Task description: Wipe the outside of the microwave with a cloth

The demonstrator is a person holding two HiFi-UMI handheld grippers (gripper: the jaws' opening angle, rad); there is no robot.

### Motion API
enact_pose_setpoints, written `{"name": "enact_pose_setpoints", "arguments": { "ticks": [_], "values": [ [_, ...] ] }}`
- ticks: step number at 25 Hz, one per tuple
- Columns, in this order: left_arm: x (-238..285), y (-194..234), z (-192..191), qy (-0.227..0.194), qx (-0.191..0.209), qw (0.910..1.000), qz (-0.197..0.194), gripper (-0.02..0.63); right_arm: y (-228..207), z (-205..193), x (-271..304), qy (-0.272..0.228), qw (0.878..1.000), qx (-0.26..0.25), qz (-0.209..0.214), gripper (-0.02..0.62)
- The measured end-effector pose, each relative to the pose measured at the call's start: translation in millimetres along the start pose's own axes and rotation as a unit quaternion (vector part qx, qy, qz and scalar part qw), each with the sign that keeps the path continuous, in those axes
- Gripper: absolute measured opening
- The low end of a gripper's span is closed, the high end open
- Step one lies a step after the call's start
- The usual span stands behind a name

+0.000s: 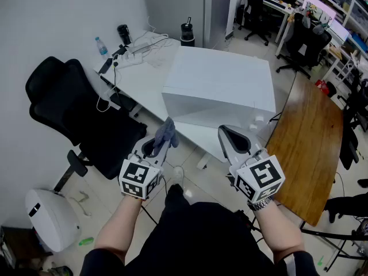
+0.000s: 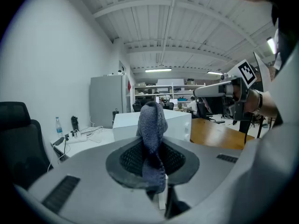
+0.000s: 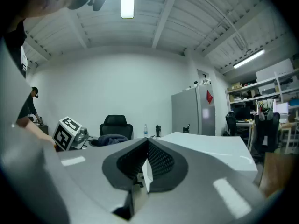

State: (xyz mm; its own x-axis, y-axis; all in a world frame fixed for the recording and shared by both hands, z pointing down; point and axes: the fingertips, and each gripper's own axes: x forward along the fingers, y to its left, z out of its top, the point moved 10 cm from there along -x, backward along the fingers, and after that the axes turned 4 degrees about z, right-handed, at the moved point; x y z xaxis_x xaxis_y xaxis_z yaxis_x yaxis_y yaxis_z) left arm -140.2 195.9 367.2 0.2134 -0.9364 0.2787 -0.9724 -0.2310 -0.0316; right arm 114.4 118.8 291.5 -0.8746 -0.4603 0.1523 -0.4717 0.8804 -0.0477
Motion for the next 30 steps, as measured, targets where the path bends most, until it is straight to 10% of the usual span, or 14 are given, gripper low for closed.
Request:
{"name": "enact_pose_setpoints", "arguments": {
  "ticks": [16,30],
  "values": [
    [114.2,129.7,-58.9,0.069,0.029,0.9972,0.006,0.061,-60.1,11.7,148.1,-0.017,1.0,0.0,-0.021,0.002],
    [191.3,173.4,-75.5,0.087,0.071,0.9882,-0.105,0.06,-97.7,24.7,233.3,0.006,0.998,0.013,-0.053,0.002]
  ]
}}
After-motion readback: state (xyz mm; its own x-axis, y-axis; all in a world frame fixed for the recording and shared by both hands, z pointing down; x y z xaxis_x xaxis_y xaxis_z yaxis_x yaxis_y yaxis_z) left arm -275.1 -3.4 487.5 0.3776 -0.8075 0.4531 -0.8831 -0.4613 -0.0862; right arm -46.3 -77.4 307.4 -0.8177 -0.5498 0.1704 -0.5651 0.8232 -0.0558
